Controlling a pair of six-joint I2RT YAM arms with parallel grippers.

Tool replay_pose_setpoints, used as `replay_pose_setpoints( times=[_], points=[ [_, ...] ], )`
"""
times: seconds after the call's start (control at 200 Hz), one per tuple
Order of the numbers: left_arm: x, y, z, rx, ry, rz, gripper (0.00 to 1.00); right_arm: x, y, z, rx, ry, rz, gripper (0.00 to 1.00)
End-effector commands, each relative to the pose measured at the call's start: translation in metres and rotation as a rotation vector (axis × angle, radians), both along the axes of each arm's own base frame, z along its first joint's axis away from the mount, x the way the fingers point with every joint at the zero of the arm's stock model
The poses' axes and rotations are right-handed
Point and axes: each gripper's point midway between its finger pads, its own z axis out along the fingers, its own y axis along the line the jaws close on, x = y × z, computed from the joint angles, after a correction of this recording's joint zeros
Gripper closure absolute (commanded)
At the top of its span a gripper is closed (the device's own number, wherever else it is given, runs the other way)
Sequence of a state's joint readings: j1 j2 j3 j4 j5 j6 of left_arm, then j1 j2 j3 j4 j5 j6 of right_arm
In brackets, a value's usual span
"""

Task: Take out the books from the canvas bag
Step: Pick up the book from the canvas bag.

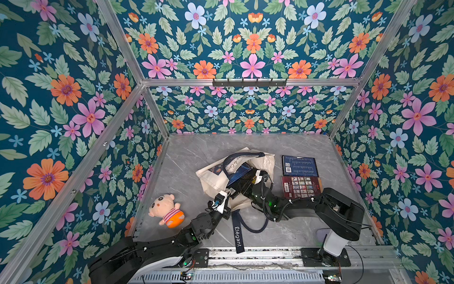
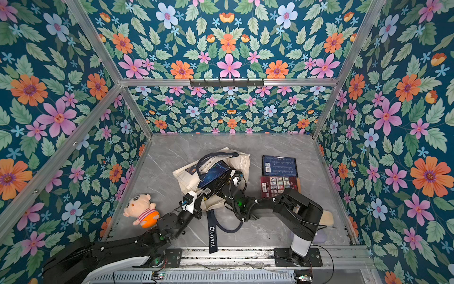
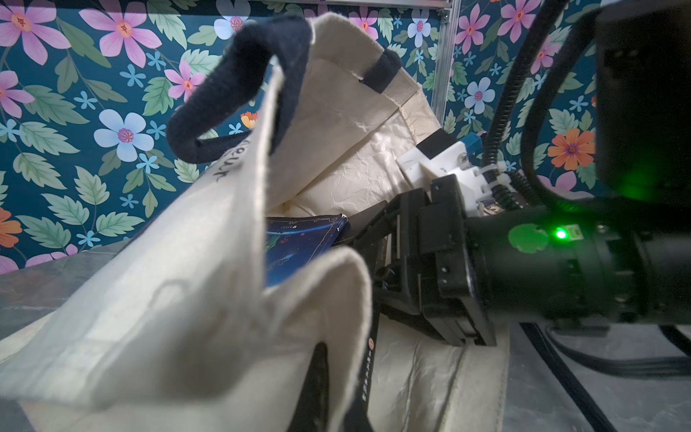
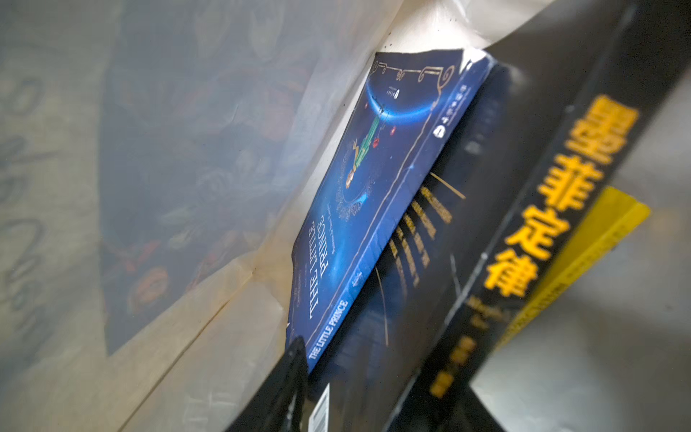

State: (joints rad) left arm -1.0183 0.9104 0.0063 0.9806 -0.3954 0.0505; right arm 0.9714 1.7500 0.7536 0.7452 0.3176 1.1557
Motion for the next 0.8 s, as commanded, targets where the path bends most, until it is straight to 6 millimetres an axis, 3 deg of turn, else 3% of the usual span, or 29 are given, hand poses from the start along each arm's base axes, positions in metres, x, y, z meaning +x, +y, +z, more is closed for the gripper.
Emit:
replay_pose_setpoints(
  times=[0.0,0.185,0.39,0.47,0.485,0.58,0.795],
  points=[
    [-0.002,0.002,0.009,-0.054,-0.024,-0.002,1.0,0.006,0.006,0.016,0.069,-0.043,-0.006,0.5],
    [-0.002,0.003,0.01,-0.058,-0.027,-0.001,1.0,0.006,0.005,0.012,0.099,-0.027,-0.009,0.7],
    [0.0,0.007,0.012,-0.076,-0.024,0.024,1.0,-0.001,0.0,0.027,0.099,-0.023,0.007,0.91],
    [0.0,0.008,0.013,-0.094,-0.027,0.028,1.0,-0.005,-0.002,0.031,0.085,-0.02,0.021,0.95],
    [0.0,0.008,0.014,-0.095,-0.026,0.029,1.0,-0.006,-0.003,0.044,0.105,-0.037,0.025,0.96],
    [0.002,0.009,0.013,-0.086,-0.022,0.039,1.0,-0.012,-0.007,0.057,0.102,-0.052,0.044,1.0],
    [0.005,0.011,0.01,-0.081,-0.008,0.068,1.0,-0.027,-0.014,0.075,0.043,-0.072,0.114,1.0]
  ],
)
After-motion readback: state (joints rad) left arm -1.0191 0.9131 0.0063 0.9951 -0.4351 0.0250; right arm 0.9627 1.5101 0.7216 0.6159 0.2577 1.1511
